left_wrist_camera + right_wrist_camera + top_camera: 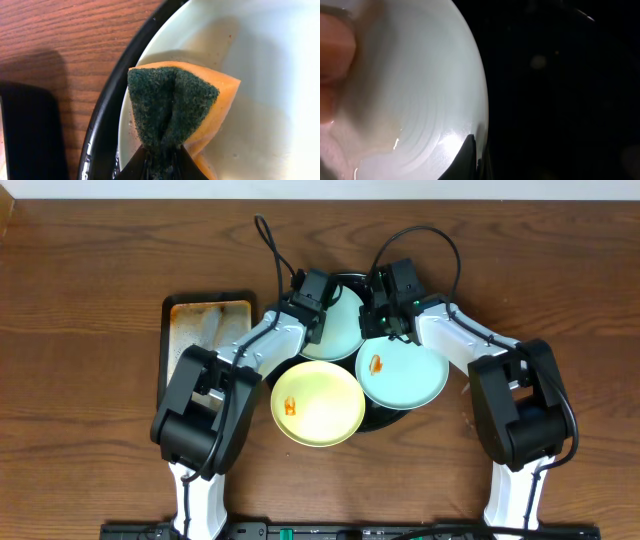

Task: Clean dirty plates on tray and stack at the side
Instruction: 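Scrub the back blue plate with the sponge while right gripper holds it, then continue scrubbing the stained area of the back blue plate with the sponge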

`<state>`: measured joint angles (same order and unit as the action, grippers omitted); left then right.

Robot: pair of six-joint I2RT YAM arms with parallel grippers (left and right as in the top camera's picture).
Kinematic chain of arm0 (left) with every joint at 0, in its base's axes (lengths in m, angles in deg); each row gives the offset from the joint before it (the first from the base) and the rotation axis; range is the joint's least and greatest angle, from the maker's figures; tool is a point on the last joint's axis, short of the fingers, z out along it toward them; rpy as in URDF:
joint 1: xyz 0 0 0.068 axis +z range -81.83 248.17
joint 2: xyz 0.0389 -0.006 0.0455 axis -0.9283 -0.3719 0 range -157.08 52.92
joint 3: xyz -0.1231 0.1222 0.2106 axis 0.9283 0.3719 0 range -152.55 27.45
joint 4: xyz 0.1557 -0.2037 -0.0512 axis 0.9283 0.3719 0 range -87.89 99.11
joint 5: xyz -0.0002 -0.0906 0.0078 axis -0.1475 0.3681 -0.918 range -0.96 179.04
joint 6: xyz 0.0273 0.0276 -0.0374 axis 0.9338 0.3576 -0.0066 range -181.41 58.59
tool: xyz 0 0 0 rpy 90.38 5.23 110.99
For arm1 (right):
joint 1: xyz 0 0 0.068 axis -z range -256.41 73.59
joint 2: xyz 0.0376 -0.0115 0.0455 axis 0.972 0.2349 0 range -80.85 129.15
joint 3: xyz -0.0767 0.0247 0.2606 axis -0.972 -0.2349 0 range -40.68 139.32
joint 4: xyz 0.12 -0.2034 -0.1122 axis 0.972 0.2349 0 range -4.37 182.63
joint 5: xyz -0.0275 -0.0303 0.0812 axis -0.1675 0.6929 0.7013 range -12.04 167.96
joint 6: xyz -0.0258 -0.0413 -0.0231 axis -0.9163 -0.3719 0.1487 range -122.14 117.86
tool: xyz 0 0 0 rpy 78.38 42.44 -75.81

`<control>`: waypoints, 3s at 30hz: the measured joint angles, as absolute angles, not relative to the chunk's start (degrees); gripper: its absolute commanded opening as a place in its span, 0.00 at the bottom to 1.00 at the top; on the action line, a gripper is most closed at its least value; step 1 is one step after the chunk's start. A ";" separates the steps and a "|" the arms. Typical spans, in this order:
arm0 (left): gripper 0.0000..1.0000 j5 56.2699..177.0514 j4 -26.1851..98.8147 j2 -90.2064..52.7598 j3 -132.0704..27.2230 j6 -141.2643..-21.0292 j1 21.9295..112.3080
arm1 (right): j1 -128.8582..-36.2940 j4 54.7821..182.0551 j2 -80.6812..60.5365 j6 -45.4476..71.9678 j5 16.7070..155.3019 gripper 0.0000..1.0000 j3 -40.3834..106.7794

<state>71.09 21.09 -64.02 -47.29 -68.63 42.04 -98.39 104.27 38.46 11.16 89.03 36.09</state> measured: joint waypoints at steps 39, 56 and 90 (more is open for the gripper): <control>0.27 77.14 24.28 -59.87 -47.66 -75.21 42.19 | -97.95 101.67 38.72 7.14 90.89 0.22 35.66; 0.52 77.14 21.09 -60.37 -47.62 -72.20 42.19 | -97.87 100.27 39.71 10.70 92.33 0.01 35.66; 0.60 83.18 29.72 -58.73 -47.57 -89.79 42.58 | -97.87 101.01 39.71 10.90 92.44 0.01 35.79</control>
